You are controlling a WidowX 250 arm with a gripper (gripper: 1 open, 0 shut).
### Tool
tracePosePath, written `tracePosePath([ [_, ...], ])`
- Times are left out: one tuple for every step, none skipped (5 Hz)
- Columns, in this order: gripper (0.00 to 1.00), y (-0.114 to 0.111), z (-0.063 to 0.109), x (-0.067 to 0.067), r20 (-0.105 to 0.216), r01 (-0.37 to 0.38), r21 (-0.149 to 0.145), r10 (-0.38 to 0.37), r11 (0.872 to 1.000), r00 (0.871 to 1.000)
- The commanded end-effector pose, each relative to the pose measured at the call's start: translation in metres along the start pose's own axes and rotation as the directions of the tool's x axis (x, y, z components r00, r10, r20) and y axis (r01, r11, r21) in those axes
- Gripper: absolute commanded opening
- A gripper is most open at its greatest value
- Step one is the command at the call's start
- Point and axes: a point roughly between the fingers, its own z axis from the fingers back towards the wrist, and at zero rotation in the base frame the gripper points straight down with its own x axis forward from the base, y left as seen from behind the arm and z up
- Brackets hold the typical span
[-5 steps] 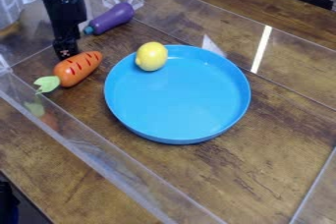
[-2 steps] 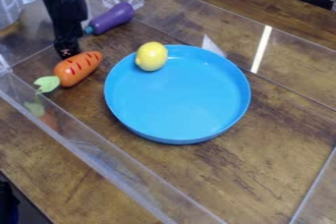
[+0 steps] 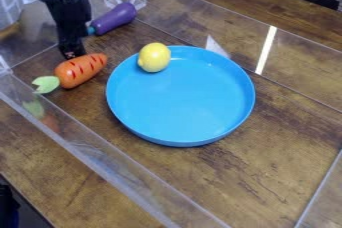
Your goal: Remove the purple eggplant from the blue tray and put it on the table
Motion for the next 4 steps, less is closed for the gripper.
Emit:
tracePosePath([
  [1.0, 0.007, 0.035, 0.025, 0.054, 0.046, 0.067, -0.05, 0.997, 0.997],
  [1.0, 0.014, 0.035, 0.02, 0.064, 0.06, 0.058, -0.063, 0.997, 0.996],
  [1.0, 0.021, 0.035, 0.015, 0.074, 0.076, 0.048, -0.08, 0.996, 0.994],
  [1.0, 0.012, 0.012, 0.008, 0.079, 0.056, 0.041, -0.059, 0.998, 0.995],
])
